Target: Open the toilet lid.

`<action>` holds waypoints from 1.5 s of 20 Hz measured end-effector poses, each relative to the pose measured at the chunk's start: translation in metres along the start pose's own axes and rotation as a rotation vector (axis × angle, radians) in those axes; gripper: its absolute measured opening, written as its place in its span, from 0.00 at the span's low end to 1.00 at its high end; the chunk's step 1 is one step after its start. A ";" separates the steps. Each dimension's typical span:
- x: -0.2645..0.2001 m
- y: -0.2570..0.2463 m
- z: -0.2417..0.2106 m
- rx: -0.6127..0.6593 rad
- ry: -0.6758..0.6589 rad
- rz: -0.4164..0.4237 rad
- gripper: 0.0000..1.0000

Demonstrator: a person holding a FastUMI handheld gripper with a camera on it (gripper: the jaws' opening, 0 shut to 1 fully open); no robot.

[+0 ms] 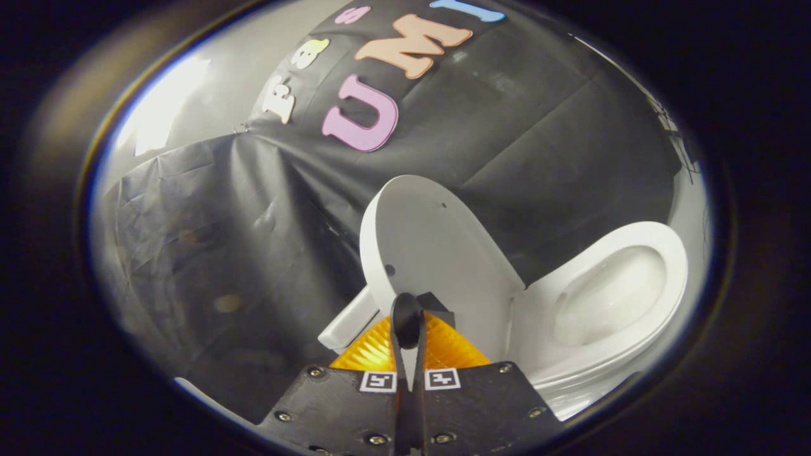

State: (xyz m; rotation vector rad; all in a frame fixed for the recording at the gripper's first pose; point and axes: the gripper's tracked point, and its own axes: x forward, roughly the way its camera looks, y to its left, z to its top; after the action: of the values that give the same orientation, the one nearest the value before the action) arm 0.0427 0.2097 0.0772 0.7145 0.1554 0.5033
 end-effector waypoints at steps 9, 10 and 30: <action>0.025 0.029 -0.014 -0.076 -0.032 0.003 0.02; 0.027 0.031 -0.014 -0.104 -0.046 -0.011 0.03; 0.053 0.066 -0.039 -0.440 -0.109 -0.139 0.11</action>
State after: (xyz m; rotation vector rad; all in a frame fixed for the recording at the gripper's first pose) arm 0.0513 0.3007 0.0934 0.2974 -0.0103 0.3474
